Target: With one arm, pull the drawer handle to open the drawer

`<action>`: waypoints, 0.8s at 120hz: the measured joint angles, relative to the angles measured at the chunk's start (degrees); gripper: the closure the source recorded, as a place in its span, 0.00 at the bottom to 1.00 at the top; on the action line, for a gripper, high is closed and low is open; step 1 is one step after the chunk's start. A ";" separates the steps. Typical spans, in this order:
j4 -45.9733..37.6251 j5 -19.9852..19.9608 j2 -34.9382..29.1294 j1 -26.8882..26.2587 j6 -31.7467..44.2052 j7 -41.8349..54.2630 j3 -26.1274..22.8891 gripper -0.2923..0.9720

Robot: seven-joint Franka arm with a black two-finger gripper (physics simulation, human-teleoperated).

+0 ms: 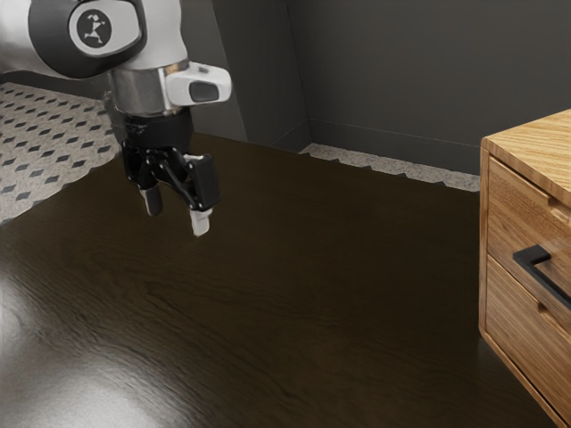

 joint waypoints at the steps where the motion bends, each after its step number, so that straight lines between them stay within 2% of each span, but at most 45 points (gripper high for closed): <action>1: -0.01 0.01 0.00 0.05 0.55 0.03 0.00 0.23; 26: 0.11 -0.57 -0.27 1.56 9.00 0.62 0.17 0.23; 36: 6.13 -0.73 -2.19 2.80 9.77 0.81 -0.40 0.23; 41: 9.43 -0.85 -2.81 4.50 9.87 0.88 -1.67 0.23; 51: 11.21 -0.83 -1.66 9.76 10.33 0.73 -7.35 0.23; 65: 11.39 -0.91 1.96 11.57 12.75 -0.58 -12.57 0.23; 73: 11.40 -0.97 4.09 9.45 14.52 -2.09 -15.57 0.23; 87: 11.68 -2.76 7.74 -2.27 15.85 -13.31 -17.39 0.23; 96: 11.20 -3.09 7.19 -3.81 16.78 -20.72 -17.19 0.23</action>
